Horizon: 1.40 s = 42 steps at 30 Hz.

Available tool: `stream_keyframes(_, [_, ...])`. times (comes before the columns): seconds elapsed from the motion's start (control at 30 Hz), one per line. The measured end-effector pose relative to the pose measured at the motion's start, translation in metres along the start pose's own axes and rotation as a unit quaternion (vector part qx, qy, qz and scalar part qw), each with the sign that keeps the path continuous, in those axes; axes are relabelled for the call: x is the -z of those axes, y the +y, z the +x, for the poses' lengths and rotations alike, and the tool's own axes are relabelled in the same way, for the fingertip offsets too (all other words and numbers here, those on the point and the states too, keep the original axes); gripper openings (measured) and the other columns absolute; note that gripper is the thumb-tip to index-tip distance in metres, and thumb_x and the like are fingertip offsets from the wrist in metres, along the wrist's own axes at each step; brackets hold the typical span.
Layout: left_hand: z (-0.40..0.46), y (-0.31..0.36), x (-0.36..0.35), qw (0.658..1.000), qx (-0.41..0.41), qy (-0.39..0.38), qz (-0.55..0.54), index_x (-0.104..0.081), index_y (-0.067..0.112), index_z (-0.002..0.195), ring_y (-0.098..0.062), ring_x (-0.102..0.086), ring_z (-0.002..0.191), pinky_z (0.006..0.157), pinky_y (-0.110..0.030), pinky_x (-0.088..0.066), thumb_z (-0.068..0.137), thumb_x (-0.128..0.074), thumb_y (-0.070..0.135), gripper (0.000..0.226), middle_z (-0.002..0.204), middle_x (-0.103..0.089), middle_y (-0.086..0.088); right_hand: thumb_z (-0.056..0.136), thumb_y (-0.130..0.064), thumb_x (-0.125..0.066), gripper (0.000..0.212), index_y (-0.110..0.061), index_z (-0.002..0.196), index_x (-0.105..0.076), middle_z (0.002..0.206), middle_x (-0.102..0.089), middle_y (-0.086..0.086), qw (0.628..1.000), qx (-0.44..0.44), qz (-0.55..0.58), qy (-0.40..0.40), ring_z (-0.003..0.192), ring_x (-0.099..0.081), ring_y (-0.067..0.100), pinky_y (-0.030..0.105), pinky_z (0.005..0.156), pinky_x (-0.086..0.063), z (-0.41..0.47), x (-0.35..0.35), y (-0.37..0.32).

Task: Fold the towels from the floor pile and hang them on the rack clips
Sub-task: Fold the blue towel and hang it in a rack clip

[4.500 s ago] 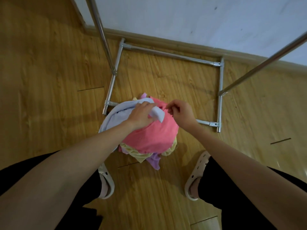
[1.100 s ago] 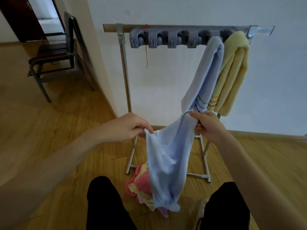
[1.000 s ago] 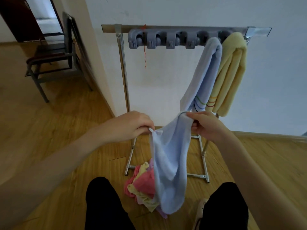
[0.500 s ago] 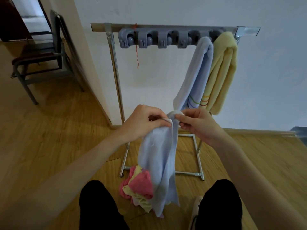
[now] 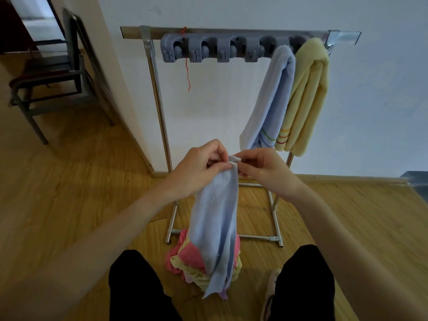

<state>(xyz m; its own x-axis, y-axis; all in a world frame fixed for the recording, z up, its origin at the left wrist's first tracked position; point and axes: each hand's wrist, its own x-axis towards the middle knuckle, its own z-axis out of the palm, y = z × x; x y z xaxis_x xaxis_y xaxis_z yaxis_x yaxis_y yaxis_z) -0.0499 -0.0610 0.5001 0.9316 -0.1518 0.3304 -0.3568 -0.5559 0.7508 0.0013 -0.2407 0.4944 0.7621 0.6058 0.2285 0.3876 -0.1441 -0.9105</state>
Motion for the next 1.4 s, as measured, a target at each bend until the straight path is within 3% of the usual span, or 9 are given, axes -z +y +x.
stream_keyframes(0.23, [0.0,0.0,-0.002,0.999,0.014,0.027,0.014,-0.056,0.013,0.091,-0.004,-0.066,0.077,0.072,-0.022,-0.052,0.089,-0.064,0.015,0.009,0.078,-0.07,0.004,0.089,0.006,-0.055,0.028,0.0,0.115,-0.064,0.104,-0.069,0.018,0.999,0.008,0.014,-0.036,0.103,-0.064,0.03,0.041,0.091,-0.052,-0.002,-0.002,-0.001])
stream_keyframes(0.3, [-0.001,0.001,-0.003,0.999,0.019,0.035,0.001,-0.056,0.012,0.09,-0.008,-0.068,0.076,0.071,-0.025,-0.054,0.088,-0.065,0.013,0.01,0.078,-0.071,0.0,0.09,0.003,-0.057,0.025,0.001,0.114,-0.064,0.099,-0.069,0.018,0.999,0.026,0.007,-0.03,0.098,-0.065,0.028,0.038,0.086,-0.053,-0.003,-0.003,0.0])
stream_keyframes(0.43, [-0.001,-0.001,-0.005,0.997,0.042,0.024,-0.061,-0.057,0.012,0.09,-0.012,-0.069,0.08,0.073,-0.026,-0.053,0.088,-0.066,0.014,0.01,0.081,-0.072,-0.002,0.093,0.0,-0.054,0.024,0.002,0.115,-0.064,0.088,-0.07,-0.01,0.999,0.04,-0.013,-0.025,0.085,-0.065,0.003,0.019,0.077,-0.049,-0.004,-0.002,0.004])
stream_keyframes(0.57, [-0.008,-0.016,-0.003,0.996,0.047,0.006,-0.072,-0.059,0.012,0.099,-0.011,-0.068,0.085,0.078,-0.025,-0.054,0.087,-0.066,0.019,0.016,0.087,-0.071,0.0,0.094,0.002,-0.05,0.022,0.002,0.111,-0.064,0.082,-0.064,-0.006,0.998,0.036,-0.027,0.045,0.074,-0.057,0.001,0.018,0.071,-0.045,-0.002,0.002,0.01])
stream_keyframes(0.73, [-0.033,-0.049,0.002,0.994,0.019,-0.031,0.1,-0.065,0.016,0.103,0.003,-0.062,0.089,0.082,-0.017,-0.05,0.088,-0.065,0.024,0.016,0.096,-0.068,0.008,0.096,-0.002,-0.047,0.02,-0.002,0.108,-0.063,0.076,-0.056,0.01,0.993,0.023,-0.012,0.111,0.069,-0.049,0.009,0.021,0.067,-0.044,-0.005,0.012,0.013])
stream_keyframes(0.87, [-0.04,-0.06,0.009,0.965,-0.057,-0.024,0.253,-0.064,0.011,0.114,-0.011,-0.062,0.095,0.089,-0.024,-0.04,0.089,-0.064,0.023,0.027,0.105,-0.069,0.002,0.096,-0.001,-0.045,0.02,-0.006,0.102,-0.063,0.079,-0.055,0.02,0.994,0.021,-0.025,0.107,0.072,-0.048,0.016,0.027,0.068,-0.043,-0.011,0.017,0.017])
stream_keyframes(1.07, [-0.018,-0.038,0.04,0.924,-0.129,0.038,0.357,-0.066,0.011,0.108,-0.015,-0.062,0.087,0.082,-0.026,-0.039,0.093,-0.057,0.017,0.019,0.097,-0.069,-0.001,0.097,-0.003,-0.044,0.022,-0.016,0.1,-0.061,0.079,-0.057,-0.004,0.983,0.013,-0.073,0.169,0.07,-0.05,-0.001,0.021,0.07,-0.042,-0.009,0.025,0.02])
stream_keyframes(1.2, [0.003,-0.015,0.061,0.903,-0.159,0.072,0.392,-0.066,0.009,0.103,-0.017,-0.06,0.083,0.082,-0.027,-0.038,0.093,-0.056,0.019,0.017,0.094,-0.068,-0.003,0.098,-0.005,-0.042,0.02,-0.012,0.105,-0.06,0.083,-0.059,-0.007,0.972,0.048,-0.107,0.205,0.071,-0.051,-0.004,0.01,0.067,-0.039,-0.002,0.031,0.007])
stream_keyframes(1.4, [0.02,0.005,0.074,0.892,-0.151,0.113,0.41,-0.065,0.009,0.112,-0.021,-0.057,0.093,0.084,-0.027,-0.041,0.094,-0.056,0.018,0.022,0.109,-0.061,-0.007,0.099,-0.005,-0.043,0.019,-0.01,0.104,-0.06,0.08,-0.055,-0.013,0.964,0.089,-0.129,0.216,0.069,-0.051,-0.005,0.008,0.065,-0.038,0.007,0.038,-0.009])
